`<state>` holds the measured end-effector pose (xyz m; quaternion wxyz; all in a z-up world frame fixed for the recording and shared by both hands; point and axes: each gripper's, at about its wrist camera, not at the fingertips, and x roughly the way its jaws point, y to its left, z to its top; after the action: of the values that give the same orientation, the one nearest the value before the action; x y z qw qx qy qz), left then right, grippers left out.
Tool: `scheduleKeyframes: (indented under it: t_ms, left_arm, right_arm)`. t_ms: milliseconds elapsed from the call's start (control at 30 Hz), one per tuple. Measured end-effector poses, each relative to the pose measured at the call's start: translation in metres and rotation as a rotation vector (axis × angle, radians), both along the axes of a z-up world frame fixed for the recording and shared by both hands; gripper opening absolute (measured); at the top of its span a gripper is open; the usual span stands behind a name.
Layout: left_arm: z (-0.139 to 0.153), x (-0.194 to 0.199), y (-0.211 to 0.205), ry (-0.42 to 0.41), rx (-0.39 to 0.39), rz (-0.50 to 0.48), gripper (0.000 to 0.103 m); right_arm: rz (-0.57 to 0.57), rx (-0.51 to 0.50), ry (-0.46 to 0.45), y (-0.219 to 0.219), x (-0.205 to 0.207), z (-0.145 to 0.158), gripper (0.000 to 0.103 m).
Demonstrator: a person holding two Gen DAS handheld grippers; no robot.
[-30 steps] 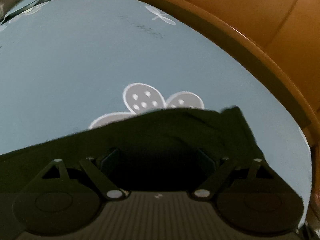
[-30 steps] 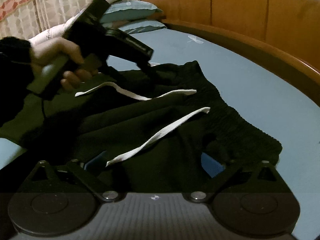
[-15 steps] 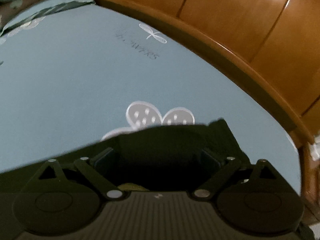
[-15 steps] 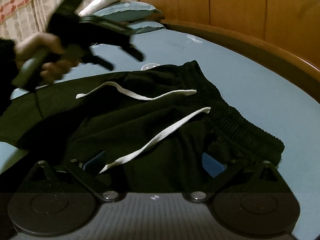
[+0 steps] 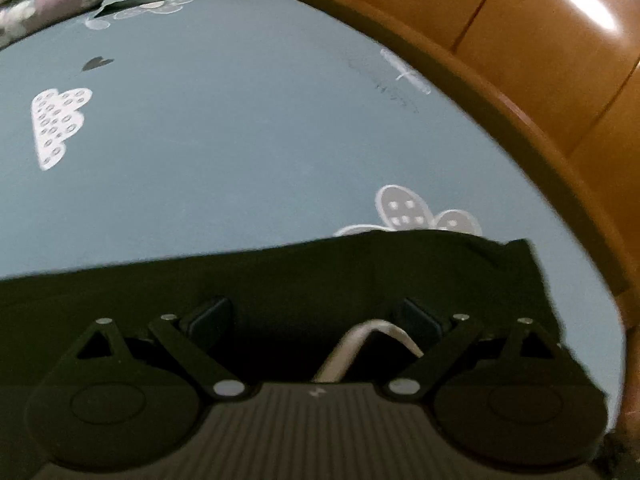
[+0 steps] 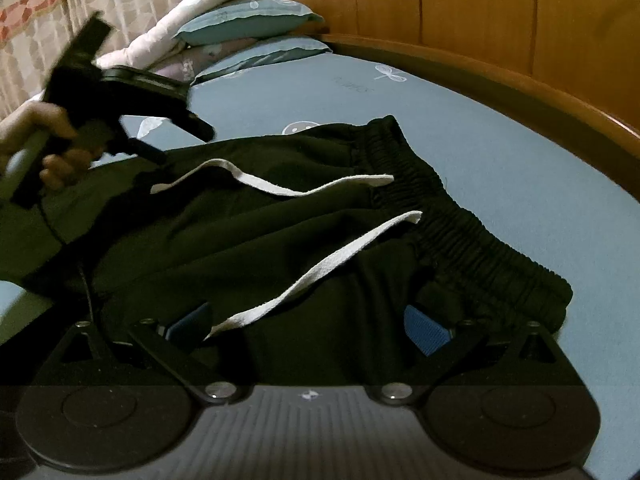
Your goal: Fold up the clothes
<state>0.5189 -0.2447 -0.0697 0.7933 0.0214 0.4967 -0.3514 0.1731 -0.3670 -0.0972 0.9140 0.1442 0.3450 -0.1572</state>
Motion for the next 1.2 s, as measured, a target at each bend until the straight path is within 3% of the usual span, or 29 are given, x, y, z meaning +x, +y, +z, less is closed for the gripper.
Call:
scheduleKeyframes:
  t_ms: [133, 233, 333, 633, 867, 967, 1200]
  left_arm:
    - [0.012, -0.035, 0.019, 0.013, 0.007, -0.043, 0.092]
    - [0.012, -0.06, 0.032, 0.03, 0.0, -0.07, 0.093]
    - [0.001, -0.076, 0.035, 0.043, 0.024, -0.107, 0.093]
    - [-0.012, -0.079, 0.039, 0.021, 0.058, -0.117, 0.093]
    - [-0.011, -0.086, 0.033, -0.03, 0.079, -0.153, 0.093]
    - [-0.013, -0.087, 0.028, -0.044, 0.098, -0.174, 0.093]
    - [-0.013, -0.087, 0.025, -0.059, 0.109, -0.17, 0.093]
  right_arm:
    - [0.005, 0.034, -0.034, -0.001, -0.01, 0.008, 0.103]
    - [0.037, 0.001, -0.048, 0.006, -0.016, 0.012, 0.103]
    - [0.09, -0.03, -0.001, 0.016, -0.016, 0.003, 0.103]
    - [0.168, -0.134, 0.078, 0.022, -0.041, -0.008, 0.103]
    - [0.2, -0.166, 0.005, 0.04, -0.051, 0.005, 0.103]
    - [0.246, -0.18, 0.058, 0.045, -0.045, -0.006, 0.103]
    - [0.37, -0.179, 0.048, 0.031, -0.066, -0.012, 0.103]
